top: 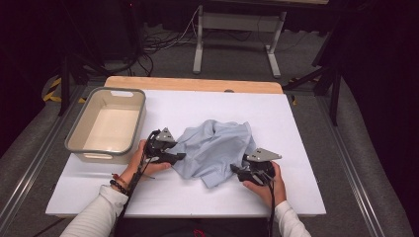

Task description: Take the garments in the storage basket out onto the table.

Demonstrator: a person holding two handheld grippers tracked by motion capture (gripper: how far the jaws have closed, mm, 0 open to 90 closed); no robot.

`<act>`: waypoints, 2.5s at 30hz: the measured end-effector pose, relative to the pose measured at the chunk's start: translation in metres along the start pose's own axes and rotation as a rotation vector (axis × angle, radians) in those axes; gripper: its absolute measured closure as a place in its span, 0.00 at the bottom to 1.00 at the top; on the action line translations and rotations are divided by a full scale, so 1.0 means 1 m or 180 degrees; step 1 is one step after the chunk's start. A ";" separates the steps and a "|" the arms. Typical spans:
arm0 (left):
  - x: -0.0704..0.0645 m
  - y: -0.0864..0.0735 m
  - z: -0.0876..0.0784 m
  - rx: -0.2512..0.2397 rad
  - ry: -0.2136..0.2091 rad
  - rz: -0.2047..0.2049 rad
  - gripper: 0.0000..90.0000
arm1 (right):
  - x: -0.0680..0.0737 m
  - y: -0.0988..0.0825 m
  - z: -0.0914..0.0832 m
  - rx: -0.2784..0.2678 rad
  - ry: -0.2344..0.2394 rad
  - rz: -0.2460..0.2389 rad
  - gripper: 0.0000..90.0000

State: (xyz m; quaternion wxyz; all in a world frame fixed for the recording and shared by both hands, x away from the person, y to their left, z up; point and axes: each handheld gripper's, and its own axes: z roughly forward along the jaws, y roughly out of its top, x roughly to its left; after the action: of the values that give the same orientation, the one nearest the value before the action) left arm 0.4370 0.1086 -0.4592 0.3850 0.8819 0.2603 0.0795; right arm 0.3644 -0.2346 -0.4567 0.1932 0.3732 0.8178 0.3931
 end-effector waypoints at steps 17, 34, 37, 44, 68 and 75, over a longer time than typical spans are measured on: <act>-0.021 -0.001 -0.023 -0.0182 0.0253 0.0252 0.92 | -0.005 0.001 -0.027 -0.0100 0.0026 -0.0100 0.93; -0.067 -0.027 -0.043 -0.0141 0.0175 0.0424 0.90 | -0.005 -0.008 -0.044 -0.0160 -0.0150 -0.0022 0.90; -0.071 -0.029 -0.042 -0.0138 0.0212 0.0484 0.89 | -0.005 -0.012 -0.043 -0.0118 -0.0130 -0.0017 0.88; -0.070 -0.029 -0.051 -0.0290 0.0291 0.0492 0.77 | -0.009 -0.015 -0.048 -0.0207 -0.0165 0.0013 0.81; -0.029 0.020 -0.035 -0.0602 0.0450 0.0368 0.44 | -0.006 0.028 -0.062 -0.0756 -0.0368 -0.0085 0.44; -0.005 0.025 -0.003 -0.0347 0.0335 0.0103 0.39 | -0.020 0.042 -0.040 -0.0694 -0.0407 0.0119 0.40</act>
State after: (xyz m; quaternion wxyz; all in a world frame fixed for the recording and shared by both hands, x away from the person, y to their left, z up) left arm 0.4417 0.0936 -0.4382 0.4169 0.8583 0.2612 0.1460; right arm 0.3723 -0.2531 -0.3984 0.2770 0.3894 0.7492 0.4587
